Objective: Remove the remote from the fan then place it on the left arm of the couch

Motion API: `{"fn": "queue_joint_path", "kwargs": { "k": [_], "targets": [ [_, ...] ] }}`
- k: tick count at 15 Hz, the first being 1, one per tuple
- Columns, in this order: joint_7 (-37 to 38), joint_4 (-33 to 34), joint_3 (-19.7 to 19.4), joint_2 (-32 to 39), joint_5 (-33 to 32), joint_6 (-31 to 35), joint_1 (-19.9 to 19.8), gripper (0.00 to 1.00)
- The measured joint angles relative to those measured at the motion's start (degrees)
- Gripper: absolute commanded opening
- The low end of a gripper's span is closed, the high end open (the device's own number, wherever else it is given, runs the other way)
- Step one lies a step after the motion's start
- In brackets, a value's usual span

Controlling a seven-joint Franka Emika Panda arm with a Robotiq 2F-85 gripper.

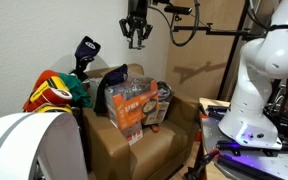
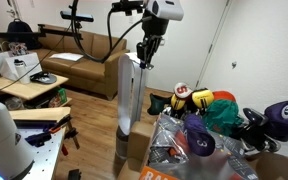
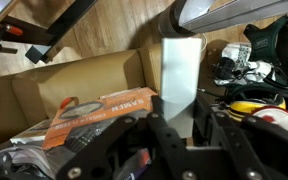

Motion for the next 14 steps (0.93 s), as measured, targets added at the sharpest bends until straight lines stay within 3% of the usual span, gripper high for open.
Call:
{"fn": "queue_joint_path", "kwargs": {
  "k": [3,7,13,14],
  "targets": [
    [0.0,0.3,0.5,0.8,-0.5,0.1,-0.3,0.1],
    [-1.2,1.8,0.4,3.3,-5.6,0.1,-2.4,0.1],
    [-12.0,9.7,-1.4,14.5,-8.0,0.9,-4.3,0.1],
    [-13.8,11.5,-1.4,16.9,-8.0,0.9,-4.3,0.35]
  ]
}}
